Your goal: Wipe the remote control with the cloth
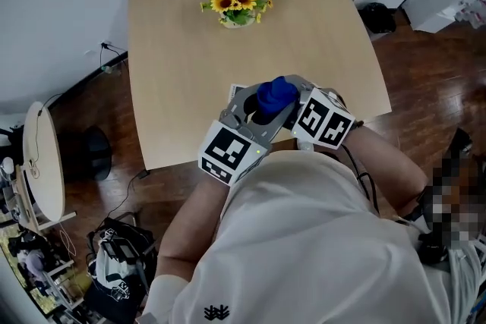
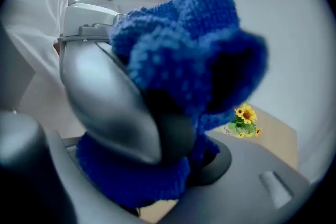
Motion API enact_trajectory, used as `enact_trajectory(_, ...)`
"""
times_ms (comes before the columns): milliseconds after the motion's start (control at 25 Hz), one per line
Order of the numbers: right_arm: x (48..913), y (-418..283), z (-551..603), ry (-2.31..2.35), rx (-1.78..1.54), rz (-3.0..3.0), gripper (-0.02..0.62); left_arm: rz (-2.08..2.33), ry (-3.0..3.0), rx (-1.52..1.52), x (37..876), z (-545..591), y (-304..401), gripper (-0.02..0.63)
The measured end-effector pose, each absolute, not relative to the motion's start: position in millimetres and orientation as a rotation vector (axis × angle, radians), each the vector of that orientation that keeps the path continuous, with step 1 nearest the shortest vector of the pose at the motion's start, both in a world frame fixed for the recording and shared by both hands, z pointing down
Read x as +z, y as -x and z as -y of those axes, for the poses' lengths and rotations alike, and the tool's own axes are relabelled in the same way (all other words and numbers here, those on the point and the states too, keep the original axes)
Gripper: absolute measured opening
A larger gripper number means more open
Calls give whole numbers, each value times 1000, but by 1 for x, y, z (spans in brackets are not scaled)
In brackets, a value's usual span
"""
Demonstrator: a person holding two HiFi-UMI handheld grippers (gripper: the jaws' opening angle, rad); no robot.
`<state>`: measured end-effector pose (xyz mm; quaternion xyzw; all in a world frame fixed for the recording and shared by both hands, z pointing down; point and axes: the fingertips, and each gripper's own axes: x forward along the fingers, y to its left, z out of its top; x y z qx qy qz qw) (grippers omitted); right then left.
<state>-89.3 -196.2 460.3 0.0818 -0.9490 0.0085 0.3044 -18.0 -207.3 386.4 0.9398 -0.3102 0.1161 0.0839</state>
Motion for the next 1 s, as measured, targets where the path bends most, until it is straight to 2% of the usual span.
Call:
enact_trajectory(280, 451, 62, 207, -219, 14, 2493, 219, 978, -2762, 390, 383, 224, 26, 143)
enact_trajectory(760, 457, 34, 205, -189, 46, 2471, 219, 1270, -2628, 393, 383, 235, 106, 143)
enact_trajectory(1000, 456, 34, 203, -163, 36, 2459, 219, 1228, -2674, 306, 351, 224, 82, 143)
